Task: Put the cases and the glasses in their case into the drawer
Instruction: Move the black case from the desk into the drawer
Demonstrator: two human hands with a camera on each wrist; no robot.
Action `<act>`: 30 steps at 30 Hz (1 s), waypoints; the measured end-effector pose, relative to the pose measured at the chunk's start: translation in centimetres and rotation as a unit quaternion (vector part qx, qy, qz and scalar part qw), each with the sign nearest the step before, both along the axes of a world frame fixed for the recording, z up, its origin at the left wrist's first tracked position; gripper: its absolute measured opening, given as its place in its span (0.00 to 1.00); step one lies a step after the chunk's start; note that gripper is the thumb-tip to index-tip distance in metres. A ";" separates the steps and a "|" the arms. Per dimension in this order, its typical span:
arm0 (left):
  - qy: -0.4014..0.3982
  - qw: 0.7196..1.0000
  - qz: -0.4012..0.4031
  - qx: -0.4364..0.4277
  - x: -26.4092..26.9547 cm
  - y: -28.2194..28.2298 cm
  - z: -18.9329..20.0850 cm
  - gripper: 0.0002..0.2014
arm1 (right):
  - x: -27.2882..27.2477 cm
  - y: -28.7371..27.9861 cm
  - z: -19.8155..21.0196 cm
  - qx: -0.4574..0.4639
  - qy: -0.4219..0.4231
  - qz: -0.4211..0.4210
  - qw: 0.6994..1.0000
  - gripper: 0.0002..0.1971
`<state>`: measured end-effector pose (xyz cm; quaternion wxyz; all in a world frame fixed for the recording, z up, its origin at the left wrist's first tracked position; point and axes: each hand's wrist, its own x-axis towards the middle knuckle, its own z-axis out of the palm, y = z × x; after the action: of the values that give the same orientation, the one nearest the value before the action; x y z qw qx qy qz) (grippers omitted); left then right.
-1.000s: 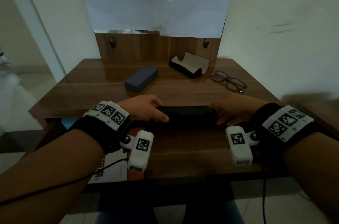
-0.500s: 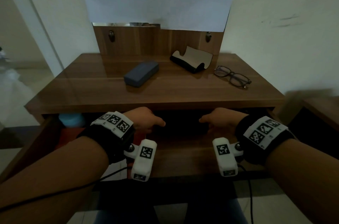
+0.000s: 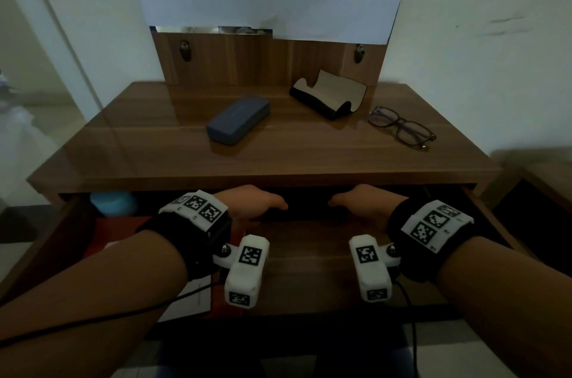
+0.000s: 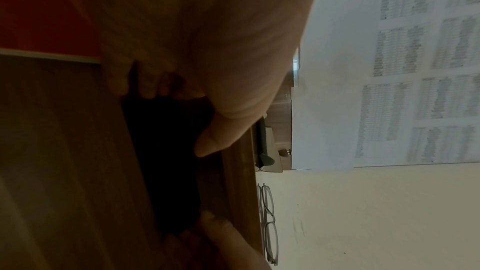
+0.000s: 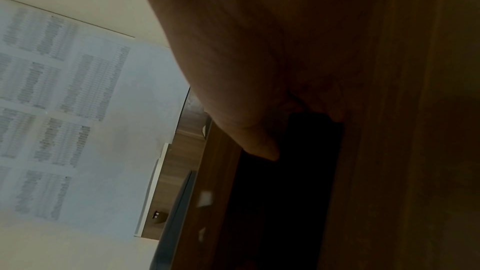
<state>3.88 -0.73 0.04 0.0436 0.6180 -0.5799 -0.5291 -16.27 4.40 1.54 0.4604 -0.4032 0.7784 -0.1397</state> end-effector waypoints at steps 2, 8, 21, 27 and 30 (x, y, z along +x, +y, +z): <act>-0.014 1.000 -0.012 -0.003 -0.1 0.0 0.0 0.28 | 0.1 -0.1 -0.2 -0.003 0.000 0.002 1.000 0.26; -0.032 0.999 -0.028 -0.016 -0.2 0.1 0.0 0.30 | 0.1 0.0 0.0 -0.004 0.019 0.020 1.000 0.25; -0.003 0.999 -0.032 -0.012 -0.8 1.0 2.6 0.29 | -0.1 1.2 1.9 -0.029 -0.034 0.023 0.999 0.25; 0.047 0.997 -0.029 -0.048 -1.7 1.3 4.5 0.15 | -0.6 1.8 3.7 -0.066 -0.066 0.029 0.995 0.21; 0.049 0.992 -0.032 -0.108 -2.0 0.8 5.2 0.13 | -1.0 1.4 4.2 -0.097 -0.098 0.018 0.990 0.18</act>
<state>1.92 0.03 5.26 0.1214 0.5639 -0.6504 -0.4941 -17.32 5.82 5.70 0.4955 -0.4443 0.7052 -0.2447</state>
